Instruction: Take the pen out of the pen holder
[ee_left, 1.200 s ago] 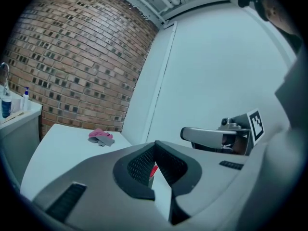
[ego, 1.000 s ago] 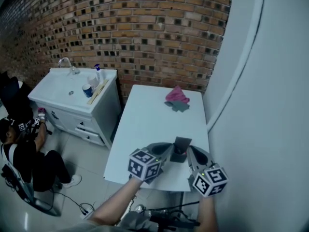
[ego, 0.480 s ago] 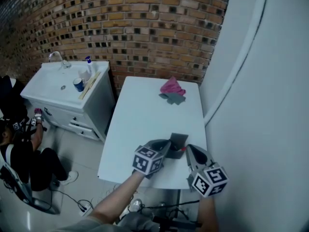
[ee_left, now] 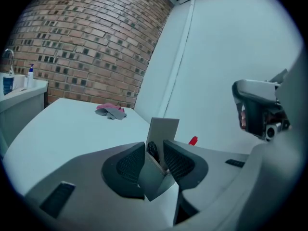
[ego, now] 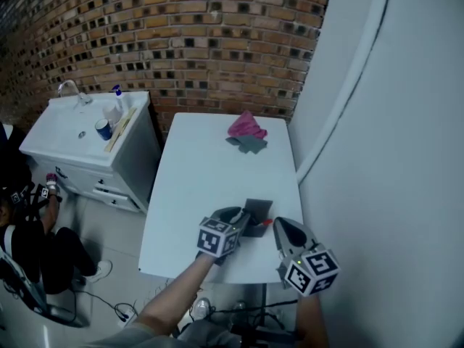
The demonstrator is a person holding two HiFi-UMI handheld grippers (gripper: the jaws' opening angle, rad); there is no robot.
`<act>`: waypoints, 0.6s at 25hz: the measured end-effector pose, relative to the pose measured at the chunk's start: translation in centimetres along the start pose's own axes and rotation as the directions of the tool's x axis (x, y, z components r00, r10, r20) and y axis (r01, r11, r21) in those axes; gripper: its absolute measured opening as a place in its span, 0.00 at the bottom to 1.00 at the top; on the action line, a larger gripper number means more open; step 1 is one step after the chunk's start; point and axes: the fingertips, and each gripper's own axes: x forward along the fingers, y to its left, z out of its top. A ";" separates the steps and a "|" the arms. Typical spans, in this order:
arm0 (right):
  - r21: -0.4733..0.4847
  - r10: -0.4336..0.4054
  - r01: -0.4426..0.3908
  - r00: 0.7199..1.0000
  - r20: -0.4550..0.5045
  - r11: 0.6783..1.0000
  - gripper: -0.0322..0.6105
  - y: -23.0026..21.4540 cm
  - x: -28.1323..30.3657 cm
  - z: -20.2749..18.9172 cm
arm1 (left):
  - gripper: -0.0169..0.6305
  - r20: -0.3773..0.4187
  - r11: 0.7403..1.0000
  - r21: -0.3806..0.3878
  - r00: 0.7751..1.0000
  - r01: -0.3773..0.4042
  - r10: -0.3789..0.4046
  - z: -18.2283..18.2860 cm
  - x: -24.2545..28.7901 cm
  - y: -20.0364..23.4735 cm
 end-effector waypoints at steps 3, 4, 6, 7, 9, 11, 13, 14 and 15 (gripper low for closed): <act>-0.001 -0.008 0.008 1.000 -0.004 1.000 0.03 -0.4 -0.3 -0.1 | 0.19 -0.020 1.000 -0.006 1.000 -0.004 0.004 -0.6 0.6 0.2; -0.001 -0.011 0.011 1.000 -0.005 1.000 0.03 -0.6 -0.3 -0.1 | 0.19 -0.022 1.000 -0.006 1.000 -0.008 0.008 -0.6 0.8 0.2; -0.001 -0.016 0.016 1.000 -0.008 1.000 0.03 -0.8 -0.4 0.0 | 0.19 -0.021 1.000 -0.001 1.000 -0.015 0.015 -0.5 0.9 0.3; 0.000 -0.018 0.018 1.000 -0.009 1.000 0.03 -0.9 -0.4 0.1 | 0.19 -0.017 1.000 0.004 1.000 -0.017 0.017 -0.3 0.9 0.3; 0.001 -0.017 0.017 1.000 -0.009 1.000 0.03 -1.0 -0.4 0.1 | 0.18 -0.010 0.999 0.021 1.000 -0.024 0.025 -0.1 0.8 0.4; 0.000 -0.013 0.013 1.000 -0.008 1.000 0.03 -0.9 -0.4 0.0 | 0.14 -0.011 0.998 0.043 0.999 -0.039 0.040 0.0 0.8 0.5; 0.003 -0.017 0.017 1.000 -0.011 1.000 0.03 -0.8 -0.5 0.0 | 0.14 -0.012 0.998 0.053 0.999 -0.045 0.046 0.0 0.6 0.4; 0.003 -0.019 0.019 1.000 -0.011 1.000 0.03 -0.8 -0.5 0.1 | 0.14 -0.009 0.997 0.055 0.999 -0.046 0.046 0.1 0.5 0.3; 0.003 -0.019 0.019 1.000 -0.011 1.000 0.03 -0.8 -0.6 0.1 | 0.14 -0.006 0.997 0.057 0.999 -0.046 0.047 0.2 0.4 0.3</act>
